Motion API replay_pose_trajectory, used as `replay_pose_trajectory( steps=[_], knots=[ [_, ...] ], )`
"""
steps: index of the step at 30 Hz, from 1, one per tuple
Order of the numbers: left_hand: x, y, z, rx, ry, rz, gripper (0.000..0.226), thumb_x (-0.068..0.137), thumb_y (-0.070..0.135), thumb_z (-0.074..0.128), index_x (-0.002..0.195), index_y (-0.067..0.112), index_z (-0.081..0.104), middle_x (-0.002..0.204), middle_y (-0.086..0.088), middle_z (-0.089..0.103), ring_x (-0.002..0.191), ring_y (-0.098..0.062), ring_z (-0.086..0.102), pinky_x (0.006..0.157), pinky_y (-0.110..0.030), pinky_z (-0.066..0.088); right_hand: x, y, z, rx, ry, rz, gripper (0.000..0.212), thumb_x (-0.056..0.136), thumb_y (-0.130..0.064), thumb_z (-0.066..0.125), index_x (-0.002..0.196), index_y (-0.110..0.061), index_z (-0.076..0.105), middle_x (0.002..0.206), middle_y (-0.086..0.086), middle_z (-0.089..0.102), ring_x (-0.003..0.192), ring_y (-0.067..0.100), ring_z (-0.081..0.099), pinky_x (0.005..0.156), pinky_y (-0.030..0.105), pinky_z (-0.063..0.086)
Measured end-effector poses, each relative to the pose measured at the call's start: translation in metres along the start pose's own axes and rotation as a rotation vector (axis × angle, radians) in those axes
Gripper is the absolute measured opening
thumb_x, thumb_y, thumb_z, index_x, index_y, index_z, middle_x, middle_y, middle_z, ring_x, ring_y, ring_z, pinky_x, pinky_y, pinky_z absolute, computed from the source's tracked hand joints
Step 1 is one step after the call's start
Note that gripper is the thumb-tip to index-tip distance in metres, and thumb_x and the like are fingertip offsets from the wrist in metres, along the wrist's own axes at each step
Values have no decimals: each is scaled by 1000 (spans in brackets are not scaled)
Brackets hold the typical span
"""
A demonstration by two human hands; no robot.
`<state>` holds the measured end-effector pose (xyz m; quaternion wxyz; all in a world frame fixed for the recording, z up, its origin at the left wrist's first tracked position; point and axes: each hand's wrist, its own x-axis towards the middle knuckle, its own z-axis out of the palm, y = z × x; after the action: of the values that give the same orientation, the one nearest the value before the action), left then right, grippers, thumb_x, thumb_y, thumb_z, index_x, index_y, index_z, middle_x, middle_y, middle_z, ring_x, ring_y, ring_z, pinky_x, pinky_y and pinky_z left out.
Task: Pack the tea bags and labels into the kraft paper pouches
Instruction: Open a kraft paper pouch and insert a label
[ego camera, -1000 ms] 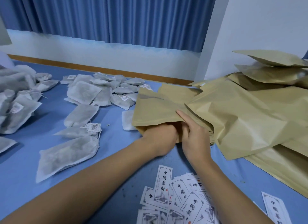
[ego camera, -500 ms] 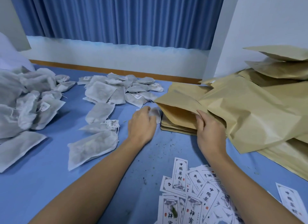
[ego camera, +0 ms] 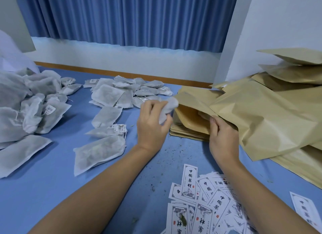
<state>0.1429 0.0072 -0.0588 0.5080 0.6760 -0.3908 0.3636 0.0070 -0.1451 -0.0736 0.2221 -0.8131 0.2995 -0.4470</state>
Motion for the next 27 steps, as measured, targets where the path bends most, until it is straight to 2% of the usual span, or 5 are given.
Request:
replay_pose_trajectory(
  steps=[3, 6, 17, 24, 27],
  knots=[
    [-4, 11, 2, -29, -51, 301, 29, 79, 7, 67, 107, 1, 73, 98, -14, 56, 86, -32, 55, 74, -35, 47, 1, 1, 0, -11, -22, 23, 30, 105, -28, 45, 118, -17, 70, 85, 10, 71, 81, 35, 58, 73, 39, 47],
    [-14, 25, 12, 9, -430, 466, 26, 88, 4, 57, 112, -2, 68, 101, -17, 60, 91, -33, 56, 77, -35, 49, 0, -1, -1, -24, -31, 13, 31, 104, -26, 42, 117, -18, 69, 88, 12, 71, 85, 38, 60, 76, 45, 49],
    [25, 36, 82, 412, -1172, -50, 29, 99, 16, 47, 127, 15, 53, 131, -11, 56, 119, -31, 54, 102, -40, 43, -8, -14, -1, -140, 23, -182, 19, 100, -24, 59, 112, -17, 72, 70, 13, 68, 64, 40, 61, 56, 43, 50],
    [42, 3, 118, 418, -1243, 10, 34, 106, 26, 44, 137, 11, 47, 142, -9, 46, 136, -23, 39, 109, -27, 25, -9, -9, 0, -66, -73, -210, 23, 99, -17, 60, 119, -19, 70, 81, 5, 71, 69, 35, 62, 60, 42, 51],
    [37, 5, 118, 326, -1189, -205, 10, 102, 34, 50, 107, 26, 46, 108, 3, 46, 124, -23, 46, 94, -25, 27, -8, -9, 2, -16, -100, -174, 25, 99, -14, 57, 120, -18, 69, 87, 3, 71, 71, 31, 61, 64, 43, 52]
  ],
)
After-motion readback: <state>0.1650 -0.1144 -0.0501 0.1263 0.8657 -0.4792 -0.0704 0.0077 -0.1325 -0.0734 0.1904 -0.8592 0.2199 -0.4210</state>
